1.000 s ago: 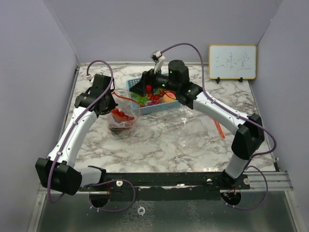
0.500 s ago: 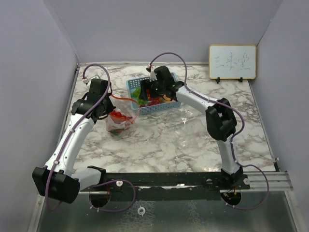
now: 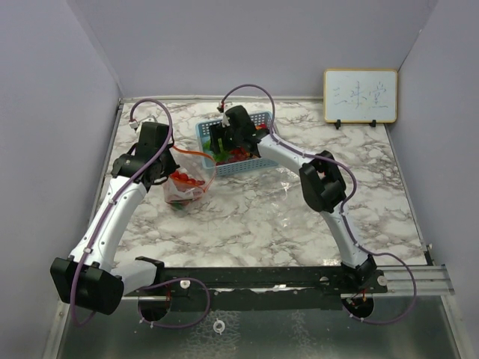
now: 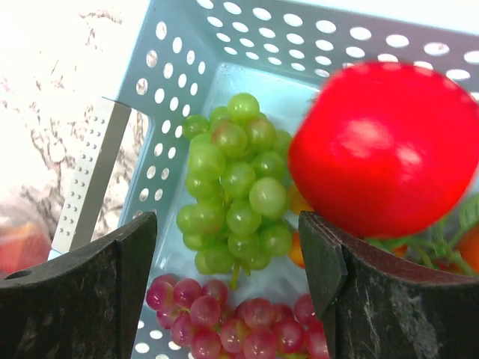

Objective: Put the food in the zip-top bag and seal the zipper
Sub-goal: Pick up the fake fruit from the bin.

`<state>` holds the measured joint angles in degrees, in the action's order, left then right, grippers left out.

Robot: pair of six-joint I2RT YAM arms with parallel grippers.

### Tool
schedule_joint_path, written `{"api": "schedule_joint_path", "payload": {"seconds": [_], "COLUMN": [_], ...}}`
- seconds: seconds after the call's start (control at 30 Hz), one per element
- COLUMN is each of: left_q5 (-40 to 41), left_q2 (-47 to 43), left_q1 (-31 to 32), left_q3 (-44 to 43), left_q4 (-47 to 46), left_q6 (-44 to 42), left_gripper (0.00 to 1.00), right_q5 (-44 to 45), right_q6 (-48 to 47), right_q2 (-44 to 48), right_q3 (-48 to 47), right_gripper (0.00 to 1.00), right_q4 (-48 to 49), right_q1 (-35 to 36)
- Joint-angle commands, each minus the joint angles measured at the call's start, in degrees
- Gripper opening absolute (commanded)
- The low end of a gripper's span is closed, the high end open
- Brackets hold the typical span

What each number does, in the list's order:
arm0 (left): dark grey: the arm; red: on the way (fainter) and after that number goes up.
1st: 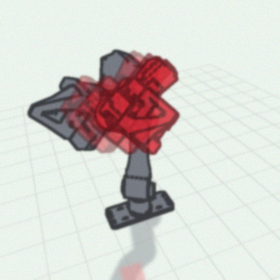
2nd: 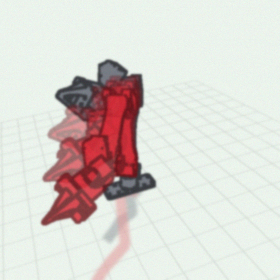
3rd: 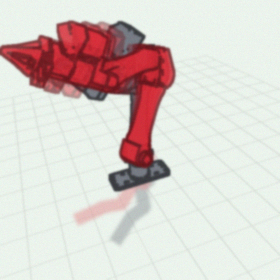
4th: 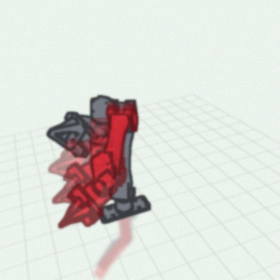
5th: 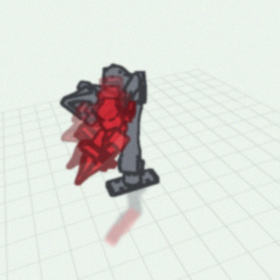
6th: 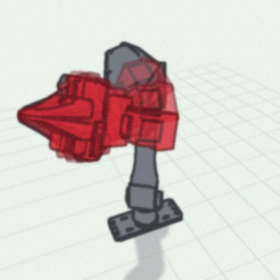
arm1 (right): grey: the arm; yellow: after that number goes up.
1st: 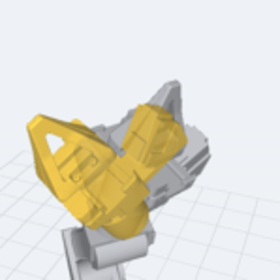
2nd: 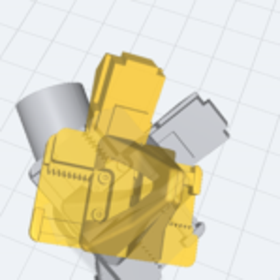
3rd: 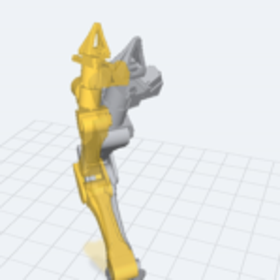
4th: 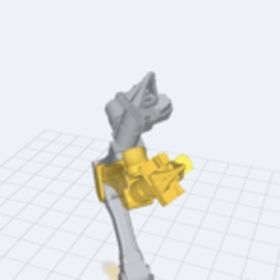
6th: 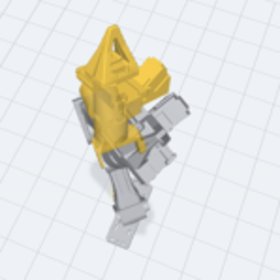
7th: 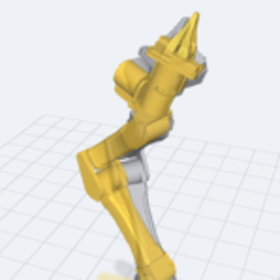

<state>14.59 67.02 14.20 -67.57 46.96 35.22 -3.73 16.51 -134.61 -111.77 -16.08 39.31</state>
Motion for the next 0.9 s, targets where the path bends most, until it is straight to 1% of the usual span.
{"api": "schedule_joint_path", "payload": {"seconds": [0.0, 0.07, 0.23, 0.27, 0.43, 0.47, 0.5, 0.57, 0.67, 0.77, 0.87], "left_q5": [-0.07, 0.2, 0.35, 0.27, 0.04, 0.08, 0.16, 0.26, 0.35, -0.42, -0.79], "left_q2": [-0.22, -0.21, 0.08, 0.24, 0.65, 0.65, 0.65, 0.67, 0.71, 0.74, 0.65], "left_q1": [-0.41, -0.5, -0.49, -0.5, -0.48, -0.49, -0.49, -0.49, -0.49, -0.49, -0.56], "left_q3": [0.4, 0.29, 0.02, 0.02, -0.3, -0.39, -0.45, -0.64, -1.06, -1.39, -1.16], "left_q4": [-1.54, -1.4, -1.23, -1.25, -1.18, -1.1, -1.08, -0.88, -0.77, -0.71, -0.73], "left_q6": [-1.19, -1.27, -1.68, -1.84, -1.76, -1.74, -1.67, -1.48, -1.23, -0.58, 0.11], "left_gripper": [0.0, 0.0, 0.0, 0.0, 0.0, 0.0, 0.0, 0.0, 0.0, 0.0, 0.0], "right_q5": [3.8, 2.75, 3.78, 3.7, 2.65, 2.56, 2.38, 1.3, 0.53, -1.27, -5.42], "right_q6": [-0.84, -0.42, -0.24, -0.43, -1.02, -1.43, -1.85, -3.36, -4.14, -2.99, -1.26], "right_q2": [-5.03, -5.83, -6.64, -7.05, -6.86, -6.14, -5.12, -2.55, 3.28, 9.77, 16.8], "right_q3": [-5.11, -4.78, -2.33, -2.17, -1.11, -0.56, 0.05, 1.04, 2.21, 5.38, 11.0], "right_gripper": [0.75, 0.69, 0.67, 0.64, 0.39, 0.32, 0.26, 0.17, 0.1, 0.06, 0.04], "right_q4": [3.14, 3.42, 3.9, 4.08, 4.52, 4.86, 5.29, 6.45, 7.5, 8.52, 10.64], "right_q1": [0.26, 0.33, 0.32, 0.33, 0.33, 0.33, 0.29, 0.2, 0.08, -1.12, -2.78]}}
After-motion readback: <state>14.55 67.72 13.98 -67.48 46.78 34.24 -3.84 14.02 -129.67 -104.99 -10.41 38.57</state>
